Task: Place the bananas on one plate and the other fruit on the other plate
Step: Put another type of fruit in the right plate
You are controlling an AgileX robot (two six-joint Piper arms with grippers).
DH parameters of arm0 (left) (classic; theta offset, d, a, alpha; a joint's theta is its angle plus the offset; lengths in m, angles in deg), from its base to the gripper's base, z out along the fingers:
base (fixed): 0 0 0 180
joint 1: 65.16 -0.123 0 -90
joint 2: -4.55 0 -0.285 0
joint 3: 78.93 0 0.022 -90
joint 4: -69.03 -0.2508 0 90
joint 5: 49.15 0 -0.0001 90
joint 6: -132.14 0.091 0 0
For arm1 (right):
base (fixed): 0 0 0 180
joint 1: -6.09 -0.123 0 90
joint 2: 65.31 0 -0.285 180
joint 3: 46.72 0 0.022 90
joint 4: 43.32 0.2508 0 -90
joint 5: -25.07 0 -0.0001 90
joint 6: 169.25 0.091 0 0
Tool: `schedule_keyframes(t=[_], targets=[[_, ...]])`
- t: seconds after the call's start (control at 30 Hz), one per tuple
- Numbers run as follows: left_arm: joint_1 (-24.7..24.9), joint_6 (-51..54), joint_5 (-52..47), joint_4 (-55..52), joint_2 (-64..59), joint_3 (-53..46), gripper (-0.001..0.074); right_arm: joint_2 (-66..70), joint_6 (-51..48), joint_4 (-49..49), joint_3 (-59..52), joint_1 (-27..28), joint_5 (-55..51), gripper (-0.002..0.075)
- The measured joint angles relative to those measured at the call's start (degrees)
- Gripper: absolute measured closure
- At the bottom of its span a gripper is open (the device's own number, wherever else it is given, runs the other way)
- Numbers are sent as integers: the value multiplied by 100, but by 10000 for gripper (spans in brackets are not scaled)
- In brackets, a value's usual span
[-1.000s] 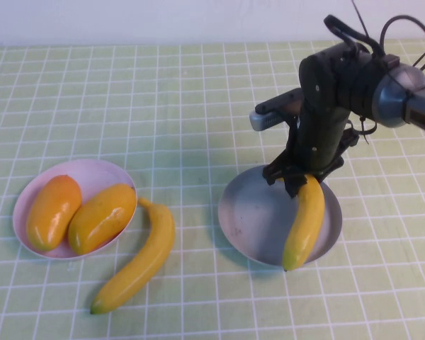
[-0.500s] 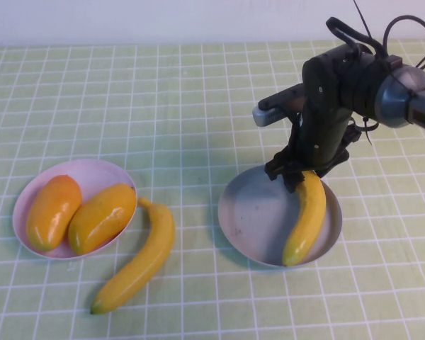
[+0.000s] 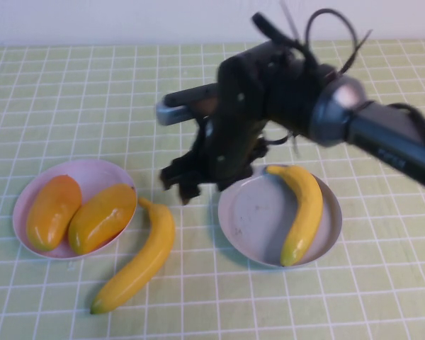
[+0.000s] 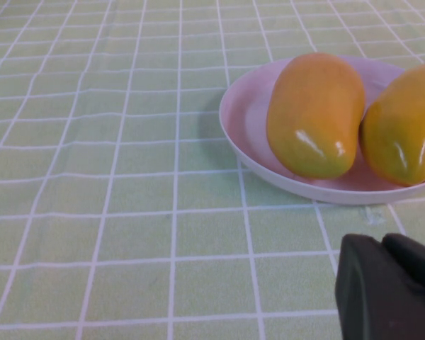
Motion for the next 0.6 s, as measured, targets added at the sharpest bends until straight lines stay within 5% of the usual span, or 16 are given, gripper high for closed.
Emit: schedule_keyframes(t=[0.23,0.6], targets=[[0,0,0,0,0,0,731,542,349,317,419,-506,521,272],[0,0,0,0,0,0,731,1231,467,268,933,-583,299,272]])
